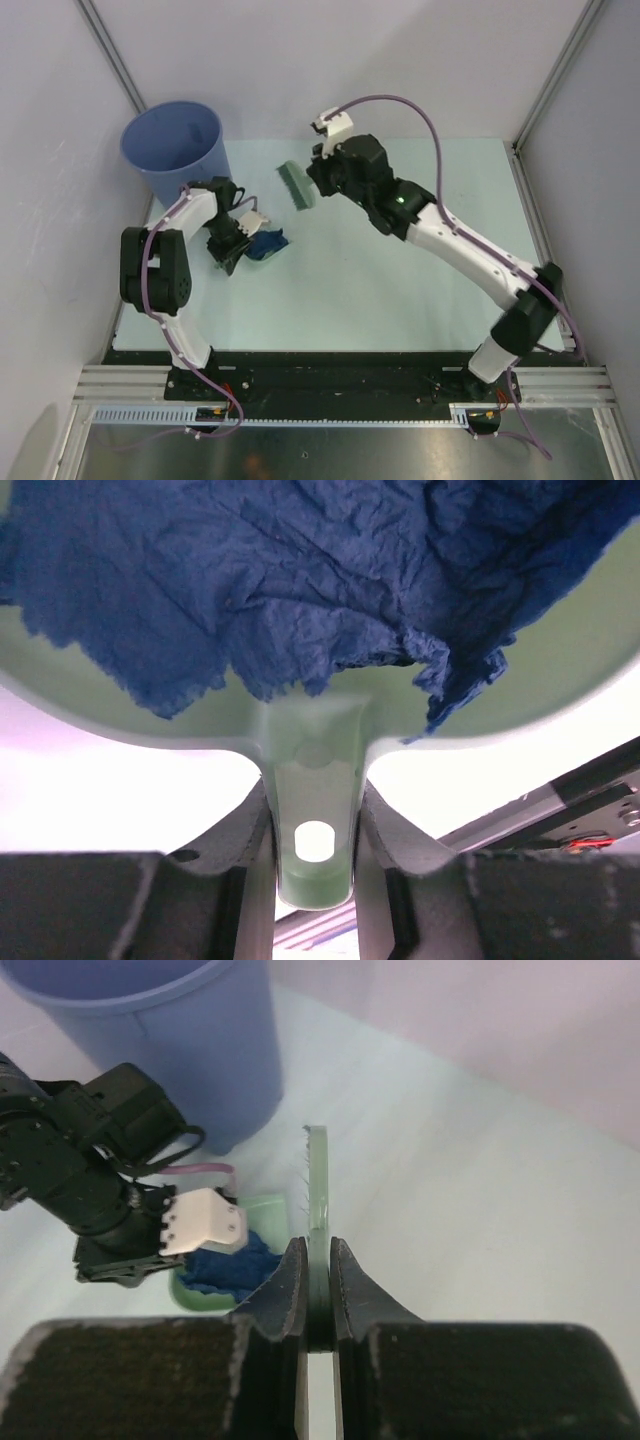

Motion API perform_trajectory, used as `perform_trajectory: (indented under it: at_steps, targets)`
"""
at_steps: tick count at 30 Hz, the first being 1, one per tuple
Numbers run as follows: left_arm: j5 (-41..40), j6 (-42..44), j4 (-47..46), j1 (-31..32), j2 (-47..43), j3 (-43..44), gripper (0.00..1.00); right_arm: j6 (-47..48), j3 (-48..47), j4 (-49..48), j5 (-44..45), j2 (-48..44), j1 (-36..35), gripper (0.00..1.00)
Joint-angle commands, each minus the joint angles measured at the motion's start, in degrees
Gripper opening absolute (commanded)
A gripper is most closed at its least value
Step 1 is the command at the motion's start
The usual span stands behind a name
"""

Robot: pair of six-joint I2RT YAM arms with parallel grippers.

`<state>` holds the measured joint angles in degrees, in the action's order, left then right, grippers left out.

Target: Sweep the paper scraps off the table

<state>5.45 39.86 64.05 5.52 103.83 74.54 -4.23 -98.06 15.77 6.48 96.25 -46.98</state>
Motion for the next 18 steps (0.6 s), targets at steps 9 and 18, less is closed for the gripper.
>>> perform_trajectory:
  at_steps: [9, 18]
  targets:
    - [15.28, -10.14, 0.28, 0.72, -10.84, 18.78, 0.00, 8.19, 16.84, -7.88, 23.76, -31.11, -0.30, 0.00]
    - [-7.26, -13.59, 6.43, 0.37, -11.37, 44.09, 0.00, 4.67, 21.59, -2.24, 20.77, -31.30, 0.05, 0.00]
